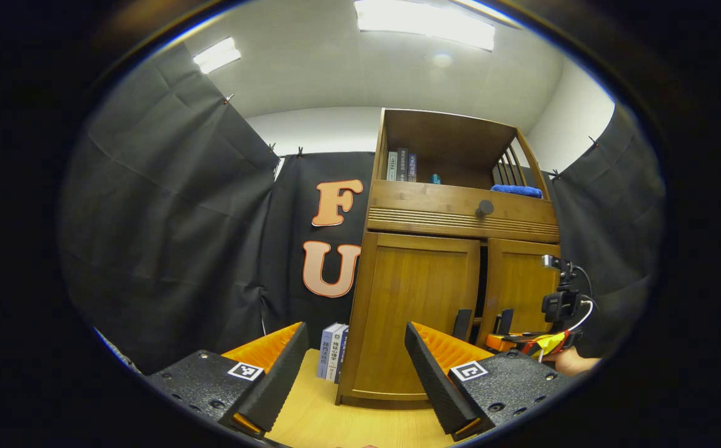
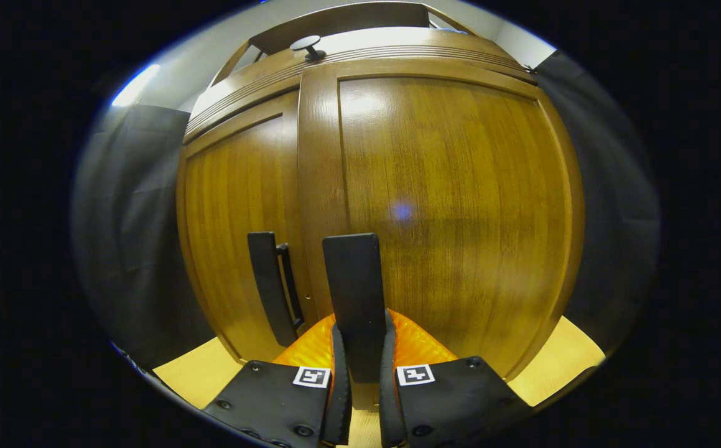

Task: Open the right door of the double-door shoe cabinet with the right hand, and open the left door with the left hand.

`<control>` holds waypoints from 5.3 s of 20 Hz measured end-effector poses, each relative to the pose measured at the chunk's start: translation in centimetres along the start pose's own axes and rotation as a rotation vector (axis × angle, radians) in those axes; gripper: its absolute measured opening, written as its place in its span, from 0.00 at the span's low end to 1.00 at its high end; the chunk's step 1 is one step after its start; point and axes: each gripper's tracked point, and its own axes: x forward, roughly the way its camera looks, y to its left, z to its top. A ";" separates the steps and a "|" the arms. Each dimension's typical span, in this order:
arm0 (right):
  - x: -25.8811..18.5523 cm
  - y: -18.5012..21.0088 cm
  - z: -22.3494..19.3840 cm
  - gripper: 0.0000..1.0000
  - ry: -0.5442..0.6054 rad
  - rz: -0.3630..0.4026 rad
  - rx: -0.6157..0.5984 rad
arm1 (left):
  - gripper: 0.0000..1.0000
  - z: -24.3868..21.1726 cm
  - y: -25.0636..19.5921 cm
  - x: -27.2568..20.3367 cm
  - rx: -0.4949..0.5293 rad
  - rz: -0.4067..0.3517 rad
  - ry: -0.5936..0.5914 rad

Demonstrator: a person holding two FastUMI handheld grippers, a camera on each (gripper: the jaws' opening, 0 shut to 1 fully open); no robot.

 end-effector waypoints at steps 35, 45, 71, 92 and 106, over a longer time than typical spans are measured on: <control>-16.2 -12.7 0.6 0.25 0.008 -0.069 0.042 | 0.94 -3.6 -15.1 0.6 -0.022 -0.111 0.074; -17.8 -19.7 1.5 0.00 -0.032 -0.142 0.080 | 0.98 -4.3 -16.6 0.8 -0.017 -0.150 0.080; -21.1 -23.7 2.0 0.17 -0.075 -0.143 -0.003 | 0.91 -4.8 -16.0 0.7 0.005 -0.158 0.098; -24.6 -15.0 5.7 0.08 -0.108 -0.185 0.102 | 0.91 -10.2 -21.3 13.9 -0.007 -0.270 0.139; -22.1 -10.9 4.4 0.96 -0.072 -0.091 0.063 | 0.89 -13.8 -20.7 17.8 -0.082 -0.281 0.215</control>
